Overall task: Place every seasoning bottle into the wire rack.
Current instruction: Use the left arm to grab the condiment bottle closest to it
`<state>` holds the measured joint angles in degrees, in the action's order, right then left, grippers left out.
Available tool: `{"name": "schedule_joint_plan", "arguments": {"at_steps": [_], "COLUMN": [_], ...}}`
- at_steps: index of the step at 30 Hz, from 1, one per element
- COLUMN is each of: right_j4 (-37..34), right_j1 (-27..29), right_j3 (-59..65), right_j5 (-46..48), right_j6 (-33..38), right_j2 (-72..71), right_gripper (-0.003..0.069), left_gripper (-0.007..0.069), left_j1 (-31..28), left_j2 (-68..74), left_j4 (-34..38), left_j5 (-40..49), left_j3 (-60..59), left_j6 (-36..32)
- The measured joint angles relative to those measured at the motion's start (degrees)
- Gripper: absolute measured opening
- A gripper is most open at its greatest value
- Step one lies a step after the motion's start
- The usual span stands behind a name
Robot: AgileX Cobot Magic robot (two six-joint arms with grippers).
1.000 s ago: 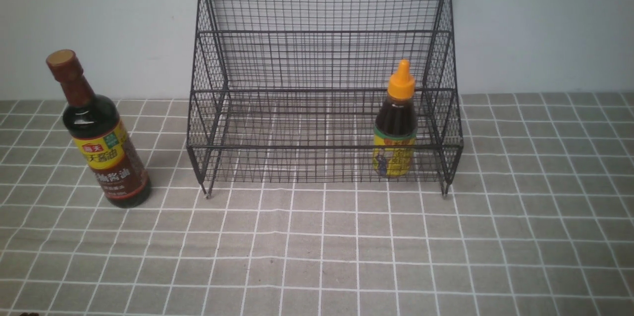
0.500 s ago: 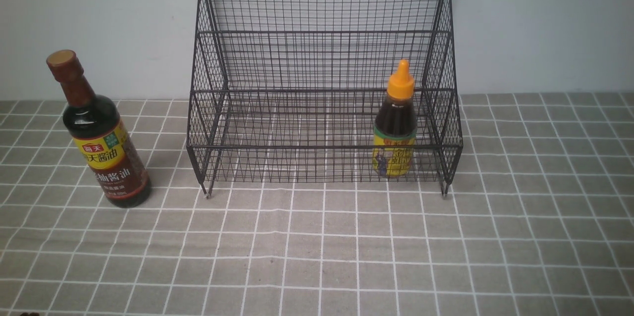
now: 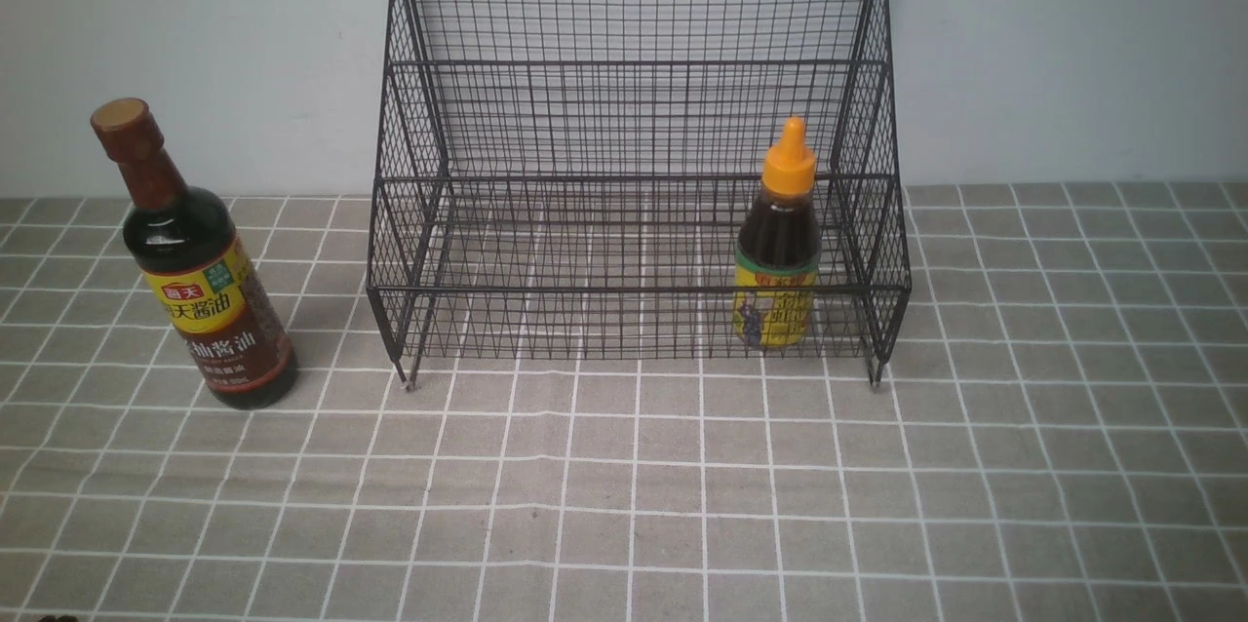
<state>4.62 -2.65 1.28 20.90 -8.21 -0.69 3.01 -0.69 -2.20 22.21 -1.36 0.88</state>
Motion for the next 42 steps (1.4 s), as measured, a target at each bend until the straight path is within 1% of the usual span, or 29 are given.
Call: {"name": "schedule_joint_plan", "arguments": {"at_steps": [3, 5, 8, 11, 12, 15, 17, 18, 21, 23, 25, 27, 28, 29, 30, 31, 32, 33, 34, 35, 36, 37, 39, 41, 42], "right_j4": [0.0, 0.0, 0.0, 0.0, 0.0, 0.0, 0.0, 0.0, 0.0, 0.0, 0.0, 0.0, 0.0, 0.0, 0.0, 0.0, 0.0, 0.0, 0.0, 0.0, 0.0, 0.0, 0.0, 0.0, 0.0], "right_j1": [0.0, 0.0, 0.0, 0.0, 0.0, 0.0, 0.0, 0.0, 0.0, 0.0, 0.0, 0.0, 0.0, 0.0, 0.0, 0.0, 0.0, 0.0, 0.0, 0.0, 0.0, 0.0, 0.0, 0.0, 0.0], "right_j3": [0.0, 0.0, 0.0, 0.0, 0.0, 0.0, 0.0, 0.0, 0.0, 0.0, 0.0, 0.0, 0.0, 0.0, 0.0, 0.0, 0.0, 0.0, 0.0, 0.0, 0.0, 0.0, 0.0, 0.0, 0.0], "right_j5": [0.0, 0.0, 0.0, 0.0, 0.0, 0.0, 0.0, 0.0, 0.0, 0.0, 0.0, 0.0, 0.0, 0.0, 0.0, 0.0, 0.0, 0.0, 0.0, 0.0, 0.0, 0.0, 0.0, 0.0, 0.0], "right_j6": [0.8, 1.0, 1.2, 1.2, 1.2, 1.2, 1.2, 1.2, 1.2, 1.2, 1.2, 1.2, 1.2, 1.2, 1.2, 1.2, 1.2, 1.2, 1.2, 1.2, 1.2, 1.2, 1.2, 1.2, 1.2], "right_j2": [0.0, 0.0, 0.0, 0.0, 0.0, 0.0, 0.0, 0.0, 0.0, 0.0, 0.0, 0.0, 0.0, 0.0, 0.0, 0.0, 0.0, 0.0, 0.0, 0.0, 0.0, 0.0, 0.0, 0.0, 0.0], "right_gripper": [-0.0011, -0.0011, -0.0011, -0.0011, -0.0011, -0.0011, -0.0011, -0.0011, -0.0011, -0.0011, -0.0011, -0.0011, -0.0011, -0.0011, -0.0011, -0.0011, -0.0011, -0.0011, -0.0011, -0.0011, -0.0011, -0.0011, -0.0011, -0.0011, -0.0011], "left_gripper": [-0.0007, -0.0007, -0.0007, -0.0007, -0.0007, -0.0007, -0.0007, -0.0007, -0.0007, -0.0007, 0.0008, 0.0029, 0.0066, 0.0072, 0.0097, 0.0148, 0.0182, 0.0238, 0.0276, 0.0335, 0.0354, 0.0409, 0.0486, 0.0542, 0.0554], "left_j1": [0.0, 0.0, 0.0, 0.0, 0.0, 0.0, 0.0, 0.0, 0.0, 0.0, 0.0, 0.0, 0.0, 0.0, 0.0, 0.0, 0.0, 0.0, 0.0, 0.0, 0.0, 0.0, 0.0, 0.0, 0.0], "left_j2": [0.0, 0.0, 0.0, 0.0, 0.0, 0.0, 1.0, 1.2, 9.7, 13.0, 23.2, 28.5, 34.5, 35.3, 38.8, 43.5, 45.4, 48.9, 51.0, 54.3, 54.7, 57.6, 61.1, 64.3, 65.8], "left_j4": [0.0, 1.2, 6.0, 8.3, 9.2, 9.9, 10.2, 10.2, 10.4, 10.4, 10.4, 10.4, 10.4, 10.4, 10.4, 10.4, 10.4, 10.7, 11.0, 11.8, 12.2, 13.6, 16.4, 18.9, 19.6], "left_j5": [-0.3, -2.6, -11.3, -18.0, -23.9, -36.4, -42.5, -42.8, -43.1, -43.1, -43.1, -43.2, -43.4, -43.5, -43.6, -44.1, -44.3, -44.8, -45.2, -45.9, -46.2, -46.9, -48.2, -49.7, -50.3], "left_j3": [-0.1, -0.2, -0.3, -0.3, -0.3, -0.3, -0.2, -0.2, 2.8, 4.1, 8.5, 11.0, 13.9, 14.3, 15.7, 18.2, 19.5, 21.3, 22.5, 24.1, 24.6, 26.1, 28.3, 30.2, 30.8], "left_j6": [0.0, 0.3, 2.0, 2.5, 2.7, 2.8, 2.8, 2.8, 2.8, 2.8, 2.6, 2.5, 1.7, 1.5, 0.9, -0.2, -0.9, -2.1, -2.8, -3.8, -4.1, -4.9, -6.3, -8.9, -10.0]}}
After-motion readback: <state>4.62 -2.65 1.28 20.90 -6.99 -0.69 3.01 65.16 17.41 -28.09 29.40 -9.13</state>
